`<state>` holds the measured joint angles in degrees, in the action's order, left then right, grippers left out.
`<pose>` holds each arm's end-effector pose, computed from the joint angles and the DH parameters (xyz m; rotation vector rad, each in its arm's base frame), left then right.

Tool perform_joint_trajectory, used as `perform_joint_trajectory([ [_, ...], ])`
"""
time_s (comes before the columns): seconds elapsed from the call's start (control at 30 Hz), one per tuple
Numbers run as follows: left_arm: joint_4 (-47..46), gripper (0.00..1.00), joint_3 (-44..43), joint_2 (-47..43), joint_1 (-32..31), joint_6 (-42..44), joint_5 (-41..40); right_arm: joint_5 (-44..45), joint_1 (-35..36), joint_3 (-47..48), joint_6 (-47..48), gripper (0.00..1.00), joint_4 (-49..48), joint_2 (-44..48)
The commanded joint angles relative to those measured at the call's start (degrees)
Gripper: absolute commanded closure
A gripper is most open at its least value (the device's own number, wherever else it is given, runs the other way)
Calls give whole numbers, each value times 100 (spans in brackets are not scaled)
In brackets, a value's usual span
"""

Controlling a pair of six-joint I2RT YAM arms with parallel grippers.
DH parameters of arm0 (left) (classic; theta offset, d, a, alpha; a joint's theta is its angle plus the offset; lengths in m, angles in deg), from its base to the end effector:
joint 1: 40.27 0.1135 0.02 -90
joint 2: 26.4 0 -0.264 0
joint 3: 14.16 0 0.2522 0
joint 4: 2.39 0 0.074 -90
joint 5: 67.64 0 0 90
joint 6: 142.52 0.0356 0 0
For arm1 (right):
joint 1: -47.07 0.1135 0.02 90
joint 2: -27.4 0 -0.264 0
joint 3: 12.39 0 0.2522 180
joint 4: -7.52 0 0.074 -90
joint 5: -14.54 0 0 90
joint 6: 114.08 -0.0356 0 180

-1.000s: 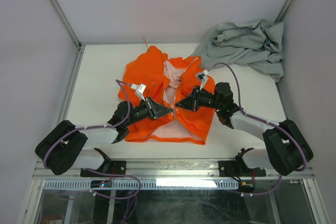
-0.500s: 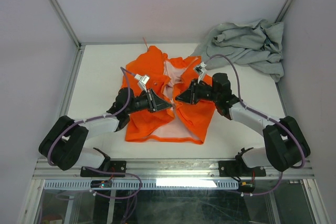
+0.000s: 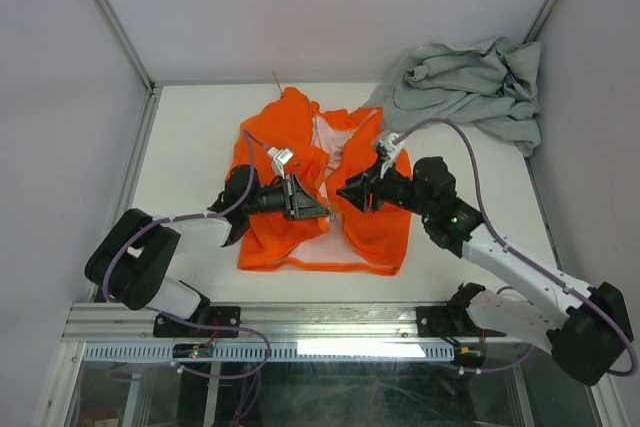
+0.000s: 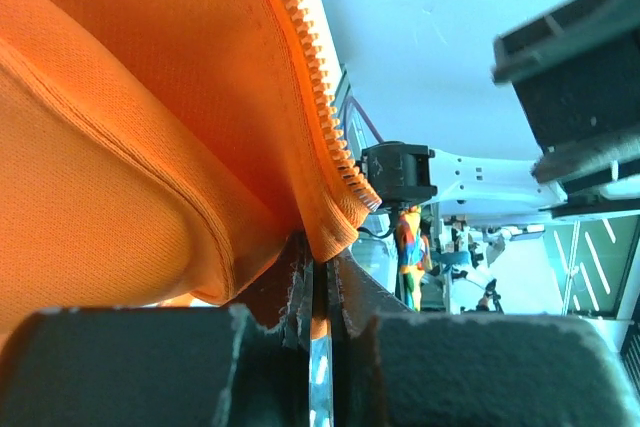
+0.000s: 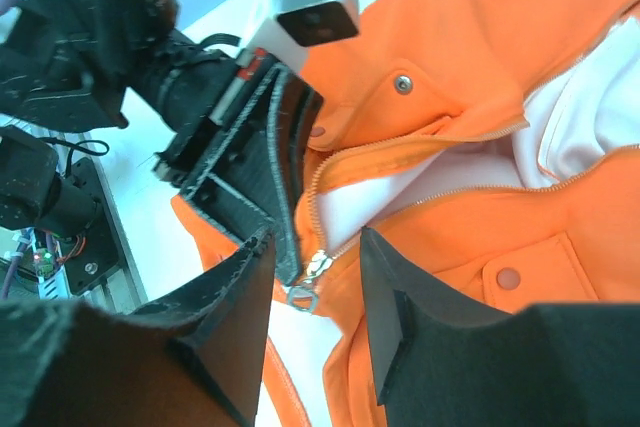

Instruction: Zip up the jacket

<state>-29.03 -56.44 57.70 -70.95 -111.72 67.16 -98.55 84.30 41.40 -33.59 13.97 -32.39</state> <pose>0.2251 -0.1627 0.1819 0.1226 2.1679 -1.7230 0.1844 0.1577 0.2923 -0.7364 1.7198 0.9344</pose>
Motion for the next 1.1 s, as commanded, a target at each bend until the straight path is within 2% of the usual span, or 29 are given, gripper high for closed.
perform_joint_trajectory([
  [0.0,-473,100,-100,-78,18,-247,353,881,547,-330,548,59,121,572],
  [0.13,-469,100,-111,-83,19,-284,389,1446,1267,-673,900,59,27,617],
  [0.3,-467,100,-102,-104,20,-319,352,2651,2111,-947,1560,54,-188,457],
  [0.57,-511,100,-58,-120,18,-390,348,4506,3016,-1355,2112,52,-1168,146],
  [1.07,-495,100,-11,-181,12,-408,339,5211,3279,-1352,2279,53,-2213,-568],
])
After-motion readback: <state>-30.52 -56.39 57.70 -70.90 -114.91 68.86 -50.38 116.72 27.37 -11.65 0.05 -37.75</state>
